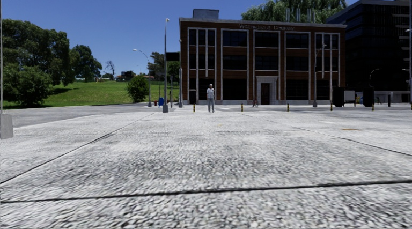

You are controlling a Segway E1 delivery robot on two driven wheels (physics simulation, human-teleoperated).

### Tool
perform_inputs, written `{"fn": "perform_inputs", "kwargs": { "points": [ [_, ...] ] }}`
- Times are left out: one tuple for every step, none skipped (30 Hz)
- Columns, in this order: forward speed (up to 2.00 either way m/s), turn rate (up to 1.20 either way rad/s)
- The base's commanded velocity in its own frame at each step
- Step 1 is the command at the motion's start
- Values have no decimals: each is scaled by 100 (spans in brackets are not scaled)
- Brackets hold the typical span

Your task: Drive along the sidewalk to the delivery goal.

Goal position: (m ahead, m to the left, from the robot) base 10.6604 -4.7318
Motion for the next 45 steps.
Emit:
{"fn": "perform_inputs", "kwargs": {
  "points": [
    [200,0],
    [200,0],
    [200,-6],
    [200,-21],
    [200,-28],
    [200,-28],
    [200,-30],
    [200,-30],
    [200,-29],
    [200,-29],
    [200,-4],
    [200,0],
    [200,0],
    [200,0],
    [200,0],
    [200,0],
    [200,0],
    [200,0],
    [200,0],
    [200,0],
    [200,0],
    [200,0],
    [200,0],
    [200,0],
    [200,0],
    [200,0],
    [200,0],
    [200,0],
    [200,0],
    [200,-50],
    [200,-74],
    [200,-74],
    [200,-80],
    [200,-82],
    [200,-81],
    [200,-81],
    [200,-78],
    [200,-71],
    [200,-71],
    [200,-53],
    [200,0],
    [200,0],
    [200,0],
    [200,0],
    [200,0]
  ]
}}
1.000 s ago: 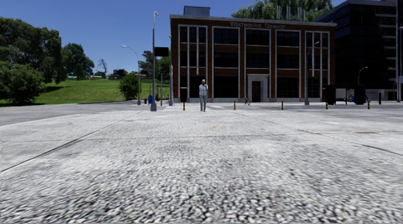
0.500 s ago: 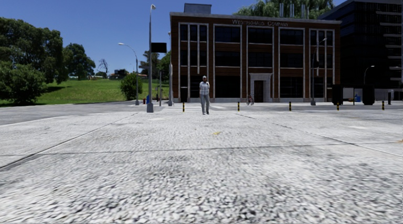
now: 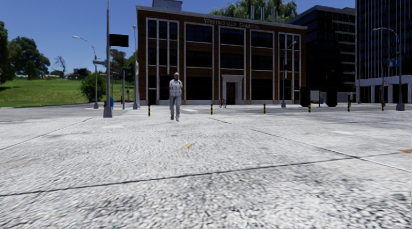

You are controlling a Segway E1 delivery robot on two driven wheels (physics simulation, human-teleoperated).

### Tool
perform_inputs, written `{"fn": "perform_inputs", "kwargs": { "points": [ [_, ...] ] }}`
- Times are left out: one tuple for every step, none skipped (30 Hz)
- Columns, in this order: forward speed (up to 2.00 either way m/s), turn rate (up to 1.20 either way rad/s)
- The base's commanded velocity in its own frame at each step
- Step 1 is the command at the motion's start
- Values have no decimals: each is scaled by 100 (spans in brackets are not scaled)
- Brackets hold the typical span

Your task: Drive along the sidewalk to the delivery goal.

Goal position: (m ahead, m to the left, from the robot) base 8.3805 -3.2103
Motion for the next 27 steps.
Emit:
{"fn": "perform_inputs", "kwargs": {
  "points": [
    [200,0],
    [200,0],
    [200,0],
    [200,0],
    [200,0],
    [200,0],
    [200,0],
    [200,0],
    [200,0],
    [200,0],
    [200,0],
    [200,0],
    [200,0],
    [200,0],
    [200,-1],
    [200,-20],
    [200,-20],
    [200,-38],
    [200,-44],
    [200,-44],
    [200,-46],
    [200,-46],
    [200,-46],
    [200,-46],
    [200,-46],
    [200,-46],
    [200,-46]
  ]
}}
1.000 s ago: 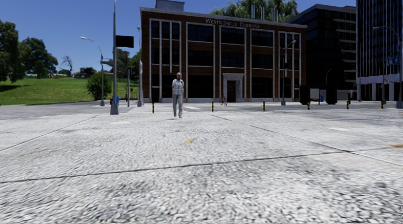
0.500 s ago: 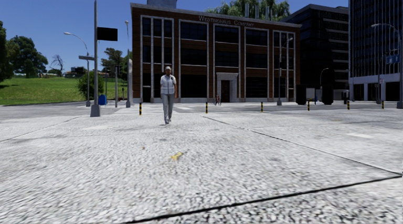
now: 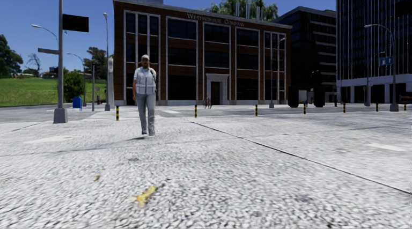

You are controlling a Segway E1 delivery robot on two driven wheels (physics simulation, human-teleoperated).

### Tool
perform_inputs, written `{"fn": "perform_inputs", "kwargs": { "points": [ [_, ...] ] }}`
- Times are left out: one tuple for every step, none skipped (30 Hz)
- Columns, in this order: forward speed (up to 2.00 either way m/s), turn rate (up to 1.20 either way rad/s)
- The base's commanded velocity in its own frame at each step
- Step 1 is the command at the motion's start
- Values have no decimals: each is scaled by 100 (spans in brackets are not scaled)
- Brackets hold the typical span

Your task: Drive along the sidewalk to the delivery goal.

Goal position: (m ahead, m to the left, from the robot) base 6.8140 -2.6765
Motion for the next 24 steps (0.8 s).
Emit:
{"fn": "perform_inputs", "kwargs": {
  "points": [
    [200,-46],
    [200,-46],
    [200,-46],
    [200,-46],
    [200,-46],
    [200,-46],
    [200,-46],
    [200,-46],
    [200,-46],
    [200,-46],
    [200,-46],
    [200,-46],
    [200,-46],
    [200,-44],
    [200,-37],
    [200,-36],
    [200,-36],
    [200,-36],
    [200,-36],
    [200,-36],
    [200,-36],
    [200,-36],
    [200,-36],
    [200,-36]
  ]
}}
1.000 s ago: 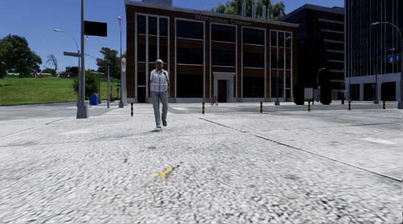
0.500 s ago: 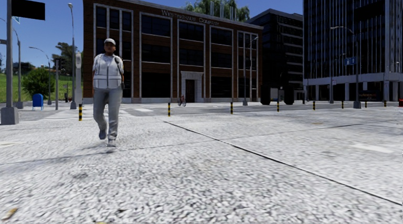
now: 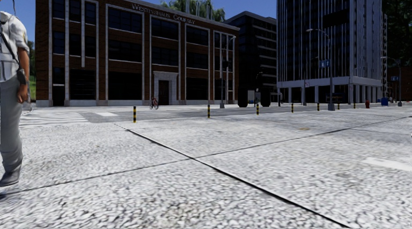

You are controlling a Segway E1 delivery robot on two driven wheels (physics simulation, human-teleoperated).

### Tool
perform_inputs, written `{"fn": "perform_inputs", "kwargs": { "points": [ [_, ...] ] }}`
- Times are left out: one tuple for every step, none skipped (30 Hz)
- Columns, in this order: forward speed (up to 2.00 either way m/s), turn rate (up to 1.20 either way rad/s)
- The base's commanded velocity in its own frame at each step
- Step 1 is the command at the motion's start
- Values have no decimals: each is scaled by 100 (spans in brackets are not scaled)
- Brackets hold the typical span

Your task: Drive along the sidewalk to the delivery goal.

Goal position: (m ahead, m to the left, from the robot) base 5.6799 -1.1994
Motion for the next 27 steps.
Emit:
{"fn": "perform_inputs", "kwargs": {
  "points": [
    [200,-36],
    [200,-36],
    [200,-35],
    [200,-29],
    [200,-27],
    [200,-27],
    [200,-27],
    [200,-29],
    [200,-29],
    [200,-30],
    [200,-31],
    [200,-32],
    [200,-32],
    [200,-32],
    [200,-32],
    [200,-20],
    [200,-20],
    [200,0],
    [200,0],
    [200,0],
    [200,0],
    [200,0],
    [200,0],
    [200,0],
    [200,0],
    [200,0],
    [200,0]
  ]
}}
